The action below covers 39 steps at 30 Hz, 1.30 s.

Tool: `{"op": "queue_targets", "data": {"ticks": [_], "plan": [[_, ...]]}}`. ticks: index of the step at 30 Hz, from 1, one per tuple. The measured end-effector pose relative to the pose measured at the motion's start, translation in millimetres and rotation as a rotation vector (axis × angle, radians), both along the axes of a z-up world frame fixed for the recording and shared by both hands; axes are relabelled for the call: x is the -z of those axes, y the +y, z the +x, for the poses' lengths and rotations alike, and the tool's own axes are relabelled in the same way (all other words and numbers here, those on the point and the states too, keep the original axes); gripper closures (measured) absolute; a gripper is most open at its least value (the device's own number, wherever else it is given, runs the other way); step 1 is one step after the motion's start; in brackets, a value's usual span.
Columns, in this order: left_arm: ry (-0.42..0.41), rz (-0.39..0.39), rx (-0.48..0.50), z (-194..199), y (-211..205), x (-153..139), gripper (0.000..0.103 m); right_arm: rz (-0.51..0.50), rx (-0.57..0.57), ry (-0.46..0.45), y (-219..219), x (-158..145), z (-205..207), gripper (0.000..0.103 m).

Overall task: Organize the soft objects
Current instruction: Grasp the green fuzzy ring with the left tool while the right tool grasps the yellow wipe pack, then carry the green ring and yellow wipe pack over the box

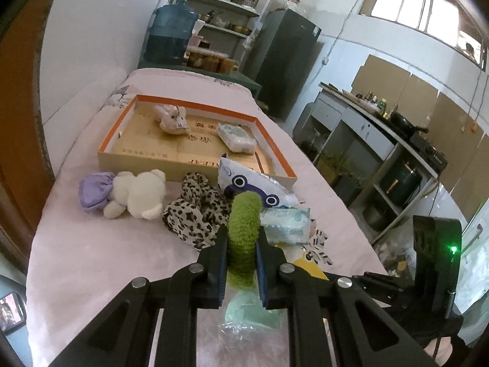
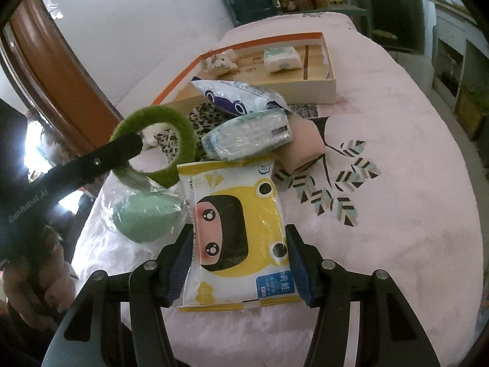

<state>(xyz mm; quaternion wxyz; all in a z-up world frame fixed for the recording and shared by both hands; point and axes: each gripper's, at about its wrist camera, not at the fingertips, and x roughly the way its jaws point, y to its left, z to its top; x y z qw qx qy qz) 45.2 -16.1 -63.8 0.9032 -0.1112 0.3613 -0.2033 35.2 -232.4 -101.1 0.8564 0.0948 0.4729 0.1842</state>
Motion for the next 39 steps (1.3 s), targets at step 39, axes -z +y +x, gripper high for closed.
{"op": "queue_targets", "data": {"ticks": [39], "plan": [[0.030,-0.053,0.008,31.7,19.2,-11.8,0.085,0.020,-0.028,-0.025,0.3,-10.1,-11.6,0.044]]}}
